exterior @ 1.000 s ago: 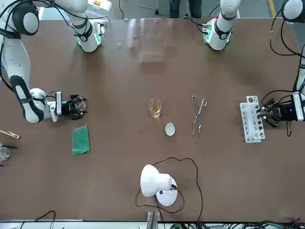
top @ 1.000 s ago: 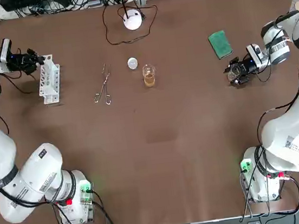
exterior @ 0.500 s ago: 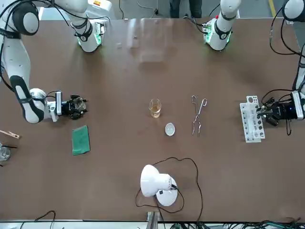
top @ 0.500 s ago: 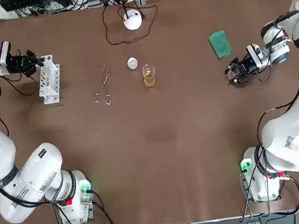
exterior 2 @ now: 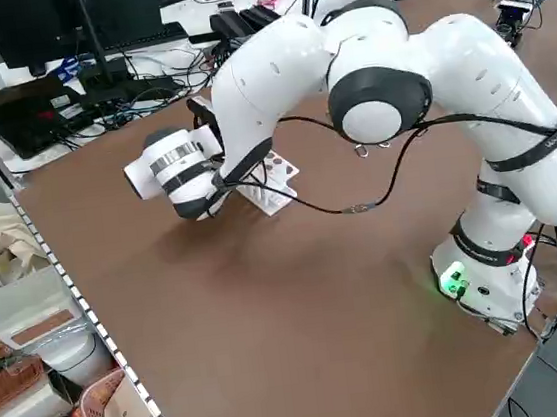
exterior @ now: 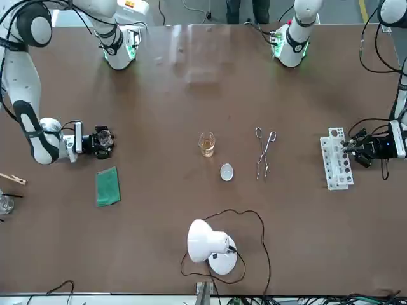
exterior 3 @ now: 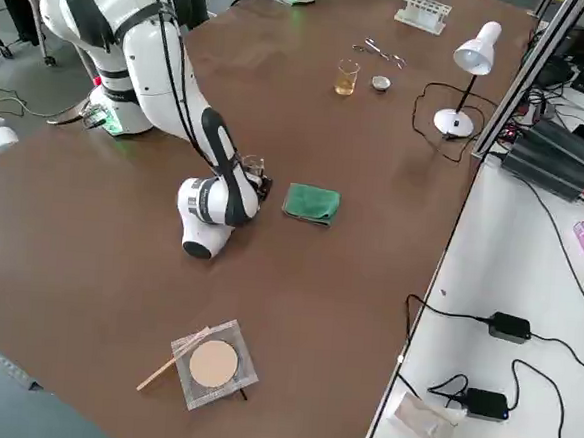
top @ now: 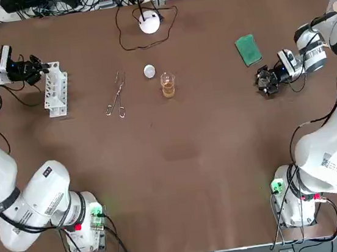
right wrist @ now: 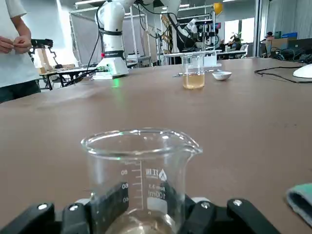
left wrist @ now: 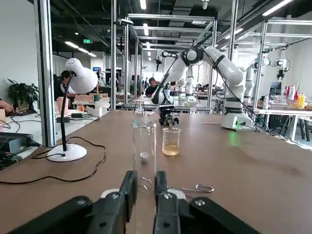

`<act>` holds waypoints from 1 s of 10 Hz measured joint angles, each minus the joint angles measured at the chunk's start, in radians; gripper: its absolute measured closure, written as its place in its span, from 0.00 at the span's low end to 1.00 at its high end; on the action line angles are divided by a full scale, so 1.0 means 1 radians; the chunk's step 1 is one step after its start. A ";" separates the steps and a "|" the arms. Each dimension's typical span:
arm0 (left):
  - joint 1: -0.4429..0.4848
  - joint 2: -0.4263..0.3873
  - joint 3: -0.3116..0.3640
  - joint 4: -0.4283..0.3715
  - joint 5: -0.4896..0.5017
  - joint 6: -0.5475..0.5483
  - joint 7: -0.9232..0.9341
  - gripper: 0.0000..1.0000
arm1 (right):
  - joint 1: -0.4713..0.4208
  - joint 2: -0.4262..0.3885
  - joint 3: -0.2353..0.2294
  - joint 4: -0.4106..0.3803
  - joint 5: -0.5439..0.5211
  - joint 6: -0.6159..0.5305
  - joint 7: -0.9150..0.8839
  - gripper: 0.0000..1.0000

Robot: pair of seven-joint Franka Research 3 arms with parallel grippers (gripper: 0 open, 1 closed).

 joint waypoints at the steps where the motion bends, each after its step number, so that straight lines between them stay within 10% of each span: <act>1: 0.004 -0.001 -0.005 0.000 0.000 -0.003 0.000 0.79 | 0.000 0.000 0.000 0.000 0.000 0.000 0.002 0.61; 10: 0.014 -0.040 -0.028 0.003 0.002 -0.027 -0.005 0.79 | 0.083 -0.072 0.057 0.007 0.101 -0.049 0.142 0.61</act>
